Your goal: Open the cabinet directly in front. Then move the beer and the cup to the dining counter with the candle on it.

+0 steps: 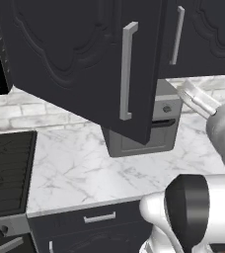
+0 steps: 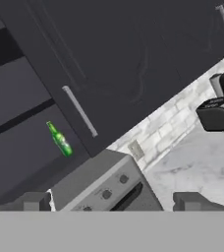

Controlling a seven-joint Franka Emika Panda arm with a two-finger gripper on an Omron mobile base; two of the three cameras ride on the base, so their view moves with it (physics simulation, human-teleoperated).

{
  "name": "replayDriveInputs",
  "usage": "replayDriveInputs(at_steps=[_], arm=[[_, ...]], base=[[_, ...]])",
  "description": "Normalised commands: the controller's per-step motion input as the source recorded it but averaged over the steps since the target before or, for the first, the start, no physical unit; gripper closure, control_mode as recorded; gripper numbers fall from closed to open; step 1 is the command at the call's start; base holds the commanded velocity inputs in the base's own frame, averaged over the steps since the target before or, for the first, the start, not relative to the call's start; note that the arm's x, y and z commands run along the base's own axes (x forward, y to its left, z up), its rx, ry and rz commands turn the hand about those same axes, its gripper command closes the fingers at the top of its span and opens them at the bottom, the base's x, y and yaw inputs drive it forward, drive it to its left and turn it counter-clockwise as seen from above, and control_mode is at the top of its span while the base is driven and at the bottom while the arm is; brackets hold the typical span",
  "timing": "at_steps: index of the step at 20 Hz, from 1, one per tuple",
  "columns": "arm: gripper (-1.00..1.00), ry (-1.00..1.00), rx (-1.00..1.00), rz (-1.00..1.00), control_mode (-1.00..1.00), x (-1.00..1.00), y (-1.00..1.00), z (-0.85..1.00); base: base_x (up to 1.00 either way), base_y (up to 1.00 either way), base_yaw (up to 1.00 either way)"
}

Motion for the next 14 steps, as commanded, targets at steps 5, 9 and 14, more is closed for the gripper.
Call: replayDriveInputs(at_steps=[5,9,14], arm=[[-1.0,0.05,0.22,0.4,-1.0,0.01,-0.77,-0.01],[-1.0,0.0,0.14,0.41,-1.0,0.26,-0.41,-0.12],[-1.0,0.0,0.01,0.25,-1.0,0.53,-0.01,-0.28]], base=[[0.0,0.0,0.0],[0.0,0.0,0.0],[0.0,0.0,0.0]])
